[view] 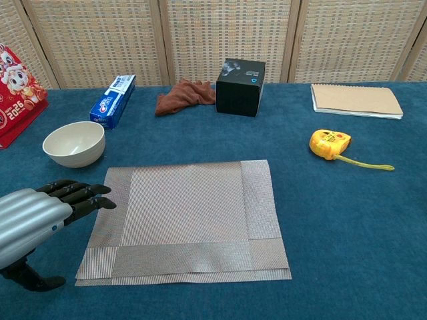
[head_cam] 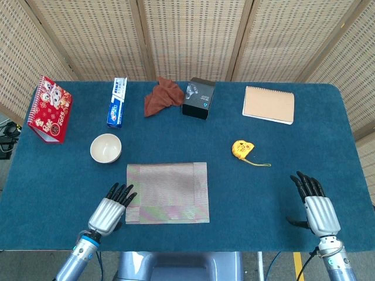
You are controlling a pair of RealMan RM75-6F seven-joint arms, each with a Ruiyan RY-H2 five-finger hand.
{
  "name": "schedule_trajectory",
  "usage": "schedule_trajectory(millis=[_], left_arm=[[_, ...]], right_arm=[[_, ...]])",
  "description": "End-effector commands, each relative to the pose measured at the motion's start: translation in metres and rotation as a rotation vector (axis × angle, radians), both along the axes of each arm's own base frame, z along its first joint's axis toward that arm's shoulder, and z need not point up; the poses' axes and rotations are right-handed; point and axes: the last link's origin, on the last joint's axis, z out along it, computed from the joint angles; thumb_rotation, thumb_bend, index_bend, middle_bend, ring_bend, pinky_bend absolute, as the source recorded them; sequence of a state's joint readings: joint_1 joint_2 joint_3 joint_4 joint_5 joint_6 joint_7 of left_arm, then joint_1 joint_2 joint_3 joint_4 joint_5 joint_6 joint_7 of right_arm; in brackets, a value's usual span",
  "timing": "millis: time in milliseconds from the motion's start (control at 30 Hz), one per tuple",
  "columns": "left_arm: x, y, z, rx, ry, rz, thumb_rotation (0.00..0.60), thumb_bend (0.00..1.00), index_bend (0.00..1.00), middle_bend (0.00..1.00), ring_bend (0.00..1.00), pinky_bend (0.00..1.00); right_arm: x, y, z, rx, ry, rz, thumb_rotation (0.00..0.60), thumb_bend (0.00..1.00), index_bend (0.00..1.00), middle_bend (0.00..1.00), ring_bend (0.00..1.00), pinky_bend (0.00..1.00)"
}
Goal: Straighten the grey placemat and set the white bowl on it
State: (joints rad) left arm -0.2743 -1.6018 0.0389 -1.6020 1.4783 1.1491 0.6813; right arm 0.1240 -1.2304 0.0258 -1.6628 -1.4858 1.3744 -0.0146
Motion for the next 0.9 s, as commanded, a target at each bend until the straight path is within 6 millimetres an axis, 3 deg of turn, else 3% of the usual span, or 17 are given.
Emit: schedule_trajectory(millis=[33,900], left_arm=[[0.0,0.001,-0.002,0.0,0.004,-0.001,0.6,0.18,0.1,0.0,0.0,0.0],[0.01,0.006,-0.022,0.014,0.008,0.006,0.6,0.2,0.12,0.0,0.0,0.0]], right_arm=[[0.0,0.0,0.0,-0.002,-0.002,0.001,0.6,0.08,0.05,0.0,0.0,0.0],[0.001,0.0,0.002,-0.002,-0.022,-0.004,0.6,0.08,0.05,0.0,0.0,0.0]])
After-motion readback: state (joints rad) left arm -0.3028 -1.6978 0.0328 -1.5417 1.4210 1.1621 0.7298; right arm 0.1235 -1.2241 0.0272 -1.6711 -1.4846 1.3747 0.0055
